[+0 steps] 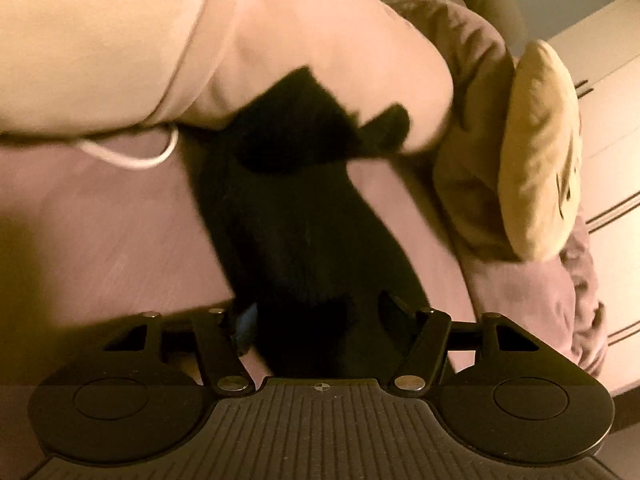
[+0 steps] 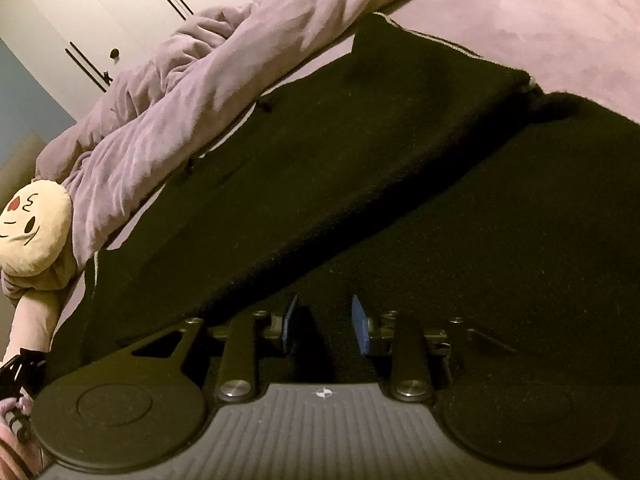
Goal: Fold small clothes
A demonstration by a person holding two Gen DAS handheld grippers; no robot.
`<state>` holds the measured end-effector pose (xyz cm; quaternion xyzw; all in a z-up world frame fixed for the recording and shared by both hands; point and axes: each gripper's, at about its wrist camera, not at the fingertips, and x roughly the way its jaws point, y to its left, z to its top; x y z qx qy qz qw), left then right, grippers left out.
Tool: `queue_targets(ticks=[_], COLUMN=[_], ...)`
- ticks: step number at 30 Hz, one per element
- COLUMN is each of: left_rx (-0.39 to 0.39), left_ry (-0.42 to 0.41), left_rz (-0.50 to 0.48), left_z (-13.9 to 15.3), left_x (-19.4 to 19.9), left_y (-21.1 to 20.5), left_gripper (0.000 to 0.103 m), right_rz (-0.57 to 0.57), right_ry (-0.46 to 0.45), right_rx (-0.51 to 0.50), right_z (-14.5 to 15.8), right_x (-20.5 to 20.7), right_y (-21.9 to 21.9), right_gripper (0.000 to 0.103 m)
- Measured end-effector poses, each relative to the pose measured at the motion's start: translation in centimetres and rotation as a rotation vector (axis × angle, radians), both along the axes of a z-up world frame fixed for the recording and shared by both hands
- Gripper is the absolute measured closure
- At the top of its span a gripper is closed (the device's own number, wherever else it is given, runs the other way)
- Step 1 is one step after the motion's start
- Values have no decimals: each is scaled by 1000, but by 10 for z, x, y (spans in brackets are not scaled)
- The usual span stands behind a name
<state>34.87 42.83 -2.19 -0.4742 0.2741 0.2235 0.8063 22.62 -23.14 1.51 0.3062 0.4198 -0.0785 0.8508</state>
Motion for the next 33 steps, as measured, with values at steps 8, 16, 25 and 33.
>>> queue_targets(ticks=[8, 16, 25, 33], left_rx=[-22, 304, 501, 671], left_ry=[45, -128, -140, 1], left_rz=[-4, -377, -885, -1088], left_z=[1, 99, 106, 66], left_x=[18, 13, -10, -65], left_y=[18, -92, -332, -410], left_gripper=[90, 91, 88, 29], right_rz=[-34, -13, -18, 12], right_ry=[-35, -13, -4, -13], right_rx=[-28, 20, 117, 151], right_z=[-1, 4, 17, 22], right_x=[-3, 5, -4, -1], right_y=[12, 6, -15, -43], right_gripper=[60, 53, 53, 53])
